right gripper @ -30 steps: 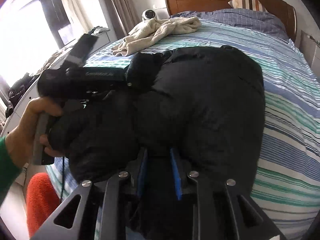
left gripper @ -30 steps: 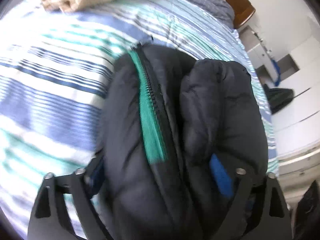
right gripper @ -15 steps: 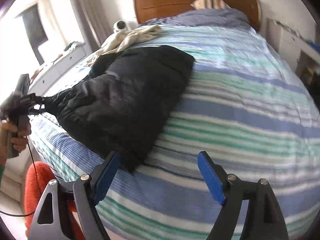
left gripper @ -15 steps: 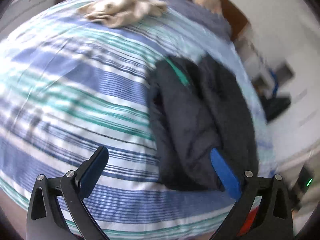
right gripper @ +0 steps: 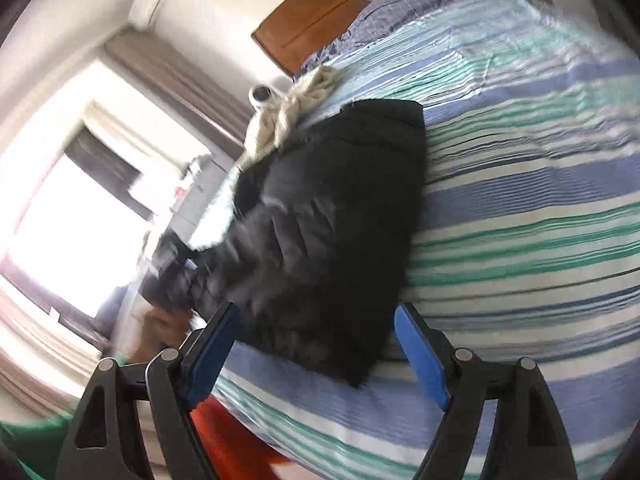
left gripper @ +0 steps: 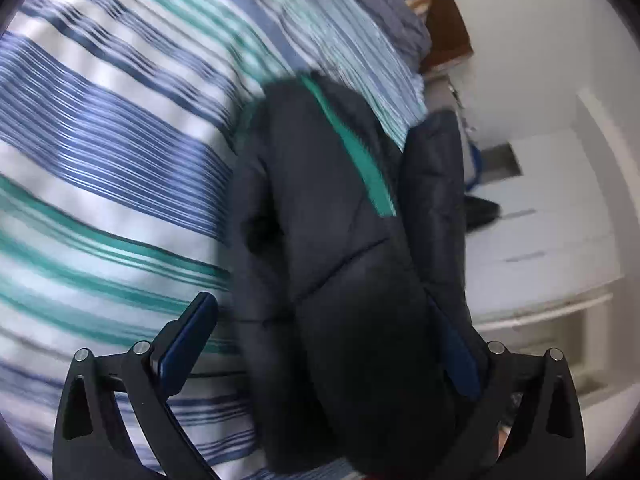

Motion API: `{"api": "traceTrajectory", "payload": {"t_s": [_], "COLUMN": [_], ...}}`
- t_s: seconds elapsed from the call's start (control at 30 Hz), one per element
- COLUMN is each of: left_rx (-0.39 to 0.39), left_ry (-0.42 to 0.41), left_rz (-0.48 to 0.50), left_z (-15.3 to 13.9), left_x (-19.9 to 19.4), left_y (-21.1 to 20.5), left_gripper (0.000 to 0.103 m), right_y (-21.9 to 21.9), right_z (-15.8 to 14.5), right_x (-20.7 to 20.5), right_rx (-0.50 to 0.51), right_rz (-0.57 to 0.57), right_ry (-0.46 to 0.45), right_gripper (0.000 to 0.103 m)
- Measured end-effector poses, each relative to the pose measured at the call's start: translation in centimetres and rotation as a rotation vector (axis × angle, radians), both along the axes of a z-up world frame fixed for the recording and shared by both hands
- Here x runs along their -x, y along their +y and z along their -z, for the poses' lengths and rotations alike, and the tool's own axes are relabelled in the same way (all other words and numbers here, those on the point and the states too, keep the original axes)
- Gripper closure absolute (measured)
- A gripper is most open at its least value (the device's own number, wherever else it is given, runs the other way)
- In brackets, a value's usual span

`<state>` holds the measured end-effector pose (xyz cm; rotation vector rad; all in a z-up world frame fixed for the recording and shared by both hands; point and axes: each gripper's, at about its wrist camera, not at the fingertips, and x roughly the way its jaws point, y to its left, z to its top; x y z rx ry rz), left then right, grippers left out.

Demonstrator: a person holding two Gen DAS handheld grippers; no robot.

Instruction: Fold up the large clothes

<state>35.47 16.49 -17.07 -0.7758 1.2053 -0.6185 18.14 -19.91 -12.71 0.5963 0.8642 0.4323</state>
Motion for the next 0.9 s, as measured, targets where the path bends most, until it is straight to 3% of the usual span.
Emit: {"api": "traceTrajectory", "payload": {"t_s": [0.17, 0.23, 0.27, 0.3, 0.33, 0.4, 0.53, 0.57, 0.6, 0.63, 0.73, 0.9], "left_rx": [-0.106, -0.100, -0.100, -0.101, -0.103, -0.098, -0.116, -0.145, -0.118, -0.114, -0.107, -0.073], "left_ry": [0.017, 0.011, 0.009, 0.008, 0.009, 0.013, 0.031, 0.013, -0.004, -0.014, -0.057, -0.171], "left_rz": [0.114, 0.116, 0.117, 0.121, 0.125, 0.136, 0.114, 0.122, 0.142, 0.127, 0.113, 0.093], "left_z": [1.8, 2.0, 2.0, 2.1, 2.2, 2.3, 2.4, 1.9, 1.5, 1.0, -0.5, -5.2], "left_x": [-0.9, -1.2, -1.4, -1.5, -1.6, -1.9, -2.5, -2.2, -2.0, -1.5, 0.0, 0.8], "left_y": [-2.9, -3.3, -3.5, -3.7, -4.0, -4.3, -5.6, -6.2, -6.8, -7.1, -7.8, -9.8], "left_gripper": [0.002, 0.000, 0.000, 0.000, 0.000, 0.000, 0.004, 0.013, 0.046, 0.051, 0.061, 0.064], "right_y": [-1.3, -0.7, -0.5, -0.3, 0.1, 1.0, 3.9, 4.2, 4.9, 5.5, 6.5, 5.5], "right_z": [5.4, 7.8, 8.6, 10.1, 11.0, 11.6, 10.2, 9.7, 8.7, 7.6, 5.0, 0.3], "right_x": [-4.9, -7.2, -7.9, -9.1, -10.0, -11.4, -12.8, -12.6, -12.0, -11.3, -9.4, -9.0], "right_rx": [-0.058, -0.083, -0.128, -0.236, -0.277, -0.281, -0.090, -0.059, -0.006, 0.037, 0.100, 0.081], "right_rz": [-0.010, -0.084, -0.114, -0.150, -0.156, -0.182, -0.241, -0.244, -0.253, -0.268, -0.300, -0.312], "right_ry": [0.107, 0.142, 0.145, 0.156, 0.172, 0.170, 0.099, 0.087, 0.053, 0.018, -0.073, -0.206], "right_gripper": [0.021, 0.020, 0.020, 0.020, 0.015, 0.011, 0.013, 0.016, 0.023, 0.028, 0.034, 0.034]}}
